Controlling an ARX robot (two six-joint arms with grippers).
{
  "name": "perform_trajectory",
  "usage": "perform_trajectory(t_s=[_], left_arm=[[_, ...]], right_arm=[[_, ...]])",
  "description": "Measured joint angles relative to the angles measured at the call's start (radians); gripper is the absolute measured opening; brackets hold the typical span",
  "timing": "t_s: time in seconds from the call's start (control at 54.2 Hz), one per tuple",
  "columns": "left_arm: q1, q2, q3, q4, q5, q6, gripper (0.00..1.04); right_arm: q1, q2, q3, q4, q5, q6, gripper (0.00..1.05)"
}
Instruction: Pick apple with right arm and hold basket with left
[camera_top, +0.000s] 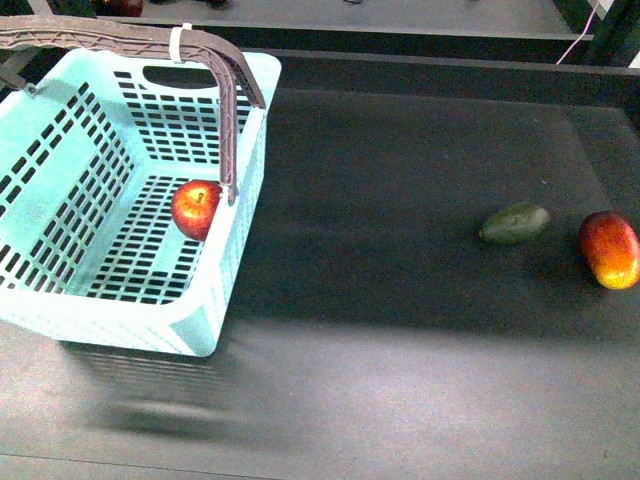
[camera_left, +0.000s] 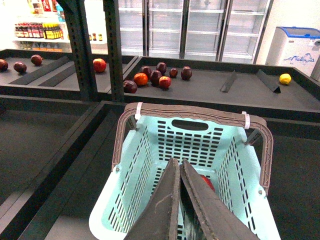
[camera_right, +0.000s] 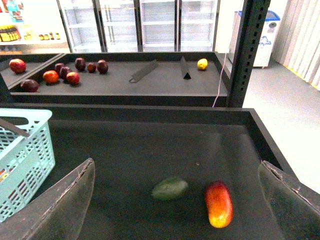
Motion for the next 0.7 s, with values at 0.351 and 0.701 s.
perform_trajectory(t_s=[0.351,0.701], left_arm=[[0.0,-0.004,0.0,-0.003,0.0,0.0,0.03],[0.0,-0.004,0.0,-0.003,0.0,0.0,0.34]], right_arm=[[0.0,0.0,0.0,0.0,0.0,0.0,0.96],[0.0,0.0,0.0,0.0,0.0,0.0,0.96]])
